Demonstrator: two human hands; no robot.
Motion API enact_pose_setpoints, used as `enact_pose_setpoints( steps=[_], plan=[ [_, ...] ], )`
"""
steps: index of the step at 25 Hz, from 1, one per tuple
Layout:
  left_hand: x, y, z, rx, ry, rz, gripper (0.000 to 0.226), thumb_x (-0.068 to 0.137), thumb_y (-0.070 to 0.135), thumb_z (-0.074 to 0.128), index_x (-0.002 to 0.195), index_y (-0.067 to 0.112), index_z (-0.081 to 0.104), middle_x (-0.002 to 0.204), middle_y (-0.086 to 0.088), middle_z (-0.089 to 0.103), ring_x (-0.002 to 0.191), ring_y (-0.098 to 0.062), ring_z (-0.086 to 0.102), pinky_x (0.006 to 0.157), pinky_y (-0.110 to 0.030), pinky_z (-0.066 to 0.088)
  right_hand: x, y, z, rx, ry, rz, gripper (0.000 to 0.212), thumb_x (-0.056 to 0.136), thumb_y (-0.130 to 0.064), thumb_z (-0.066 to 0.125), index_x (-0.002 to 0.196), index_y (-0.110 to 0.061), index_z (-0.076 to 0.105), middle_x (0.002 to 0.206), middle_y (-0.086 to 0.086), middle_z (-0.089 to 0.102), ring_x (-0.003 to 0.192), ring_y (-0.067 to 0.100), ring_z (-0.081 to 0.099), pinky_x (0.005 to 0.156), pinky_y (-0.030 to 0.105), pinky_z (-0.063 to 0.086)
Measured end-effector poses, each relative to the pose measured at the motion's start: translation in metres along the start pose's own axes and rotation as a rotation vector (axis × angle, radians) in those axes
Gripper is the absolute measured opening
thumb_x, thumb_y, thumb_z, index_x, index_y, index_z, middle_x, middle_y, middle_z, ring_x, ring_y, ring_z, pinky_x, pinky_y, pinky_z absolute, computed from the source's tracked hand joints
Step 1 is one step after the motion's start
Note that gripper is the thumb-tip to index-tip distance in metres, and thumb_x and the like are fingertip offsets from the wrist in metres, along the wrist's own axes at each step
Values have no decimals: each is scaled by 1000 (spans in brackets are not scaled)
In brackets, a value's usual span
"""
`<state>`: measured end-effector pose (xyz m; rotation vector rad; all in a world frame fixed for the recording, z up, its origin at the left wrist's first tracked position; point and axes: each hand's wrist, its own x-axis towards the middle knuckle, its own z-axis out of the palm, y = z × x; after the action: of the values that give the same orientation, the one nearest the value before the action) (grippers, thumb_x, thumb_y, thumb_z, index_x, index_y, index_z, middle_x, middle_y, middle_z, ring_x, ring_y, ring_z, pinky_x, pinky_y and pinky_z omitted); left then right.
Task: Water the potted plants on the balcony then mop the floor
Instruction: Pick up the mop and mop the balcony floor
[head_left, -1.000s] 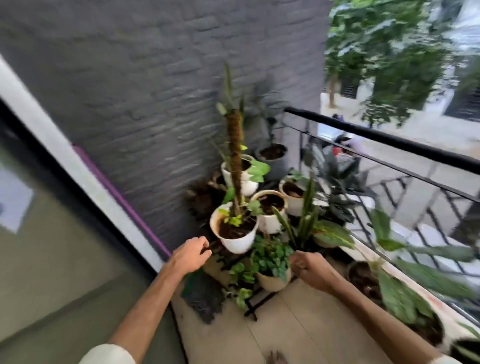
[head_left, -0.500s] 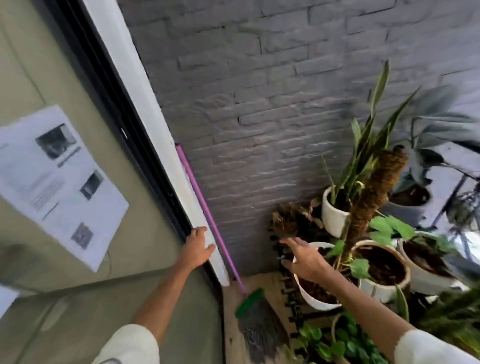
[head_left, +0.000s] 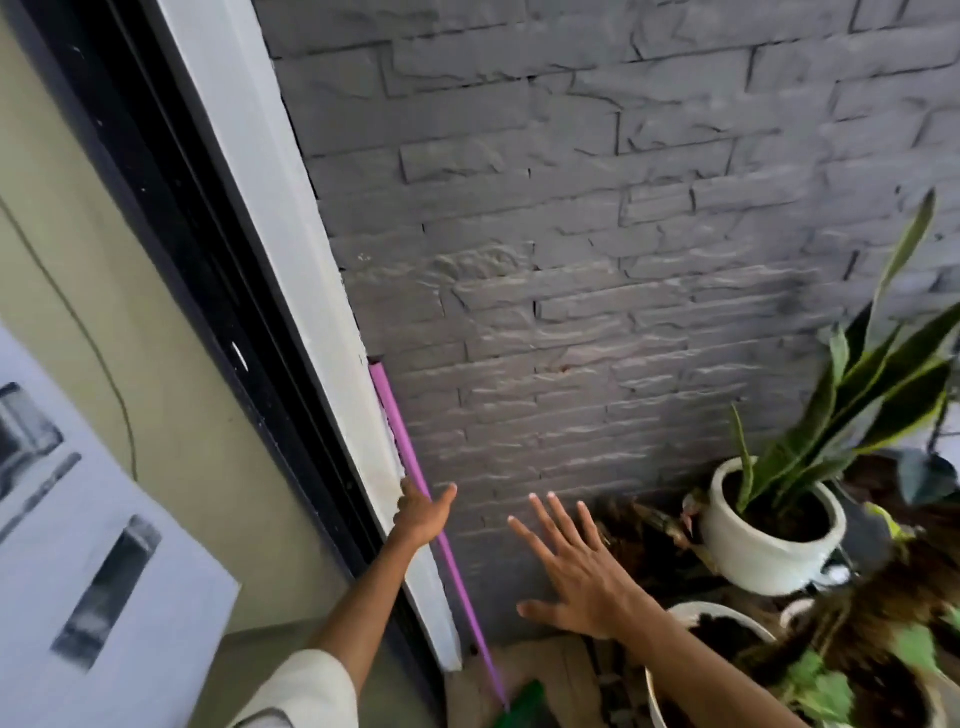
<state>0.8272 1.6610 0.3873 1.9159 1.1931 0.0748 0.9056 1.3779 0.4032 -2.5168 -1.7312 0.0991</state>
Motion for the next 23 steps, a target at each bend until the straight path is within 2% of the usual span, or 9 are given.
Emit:
enact_pose_setpoints(
  steps=[3,5,7,9,12,15,18,21,23],
  plan=[
    [43,18,-20,-54,124,3,94,98,56,58,164,9,10,165,-25,27,147,-48,35,120,-51,33,20,6,5,69,-15,22,99,92,-75,36,162,-30,-18,167,-8,-29,153,18,-31,123,46,-12],
    [59,28,-35,-46,231,-43,79,100,51,57,160,12,25,155,-31,40,138,-50,43,113,-51,40,16,8,7,112,-18,44,98,93,-73,33,162,-29,-20,167,-13,-30,152,11,-32,126,43,-9],
    [78,33,-41,-51,160,-57,79,100,53,57,159,11,26,152,-29,46,137,-46,47,113,-48,41,9,9,10,155,-69,56,94,94,-71,32,163,-28,-16,167,-13,-27,154,11,-27,128,43,-4],
    [101,40,-47,-177,43,-101,96,93,59,65,159,3,24,157,-23,43,142,-40,46,116,-47,39,4,6,13,194,-115,53,91,95,-69,31,164,-27,-11,169,-12,-23,157,14,-17,129,43,4],
    [125,51,-54,-259,11,-88,105,76,74,72,147,0,49,147,-19,56,133,-36,56,112,-46,46,-5,7,16,254,-141,107,88,97,-68,33,165,-28,-5,171,-8,-18,159,15,-6,129,41,11],
    [116,68,-59,-260,-18,36,87,69,73,72,128,10,69,127,-11,70,118,-31,64,105,-42,49,-14,12,15,269,-94,144,85,98,-61,39,165,-28,-1,174,-4,-6,159,18,6,127,40,19],
    [84,116,-51,-428,-97,157,36,82,56,72,88,21,72,92,-3,75,85,-21,68,80,-36,48,-26,13,24,339,16,223,84,96,-56,44,165,-30,3,173,-2,12,154,21,27,120,43,35],
    [30,160,-25,-436,-154,295,47,73,56,79,54,19,58,48,-1,61,46,-15,60,67,-35,49,-43,15,38,471,77,338,87,93,-55,48,163,-33,2,170,0,23,151,23,34,118,44,37],
    [-20,161,5,-403,-213,519,49,83,41,80,52,14,53,41,-7,55,37,-20,54,57,-34,46,-55,12,43,592,105,432,95,89,-59,54,163,-34,-1,169,0,26,152,20,33,121,41,35]
  ],
)
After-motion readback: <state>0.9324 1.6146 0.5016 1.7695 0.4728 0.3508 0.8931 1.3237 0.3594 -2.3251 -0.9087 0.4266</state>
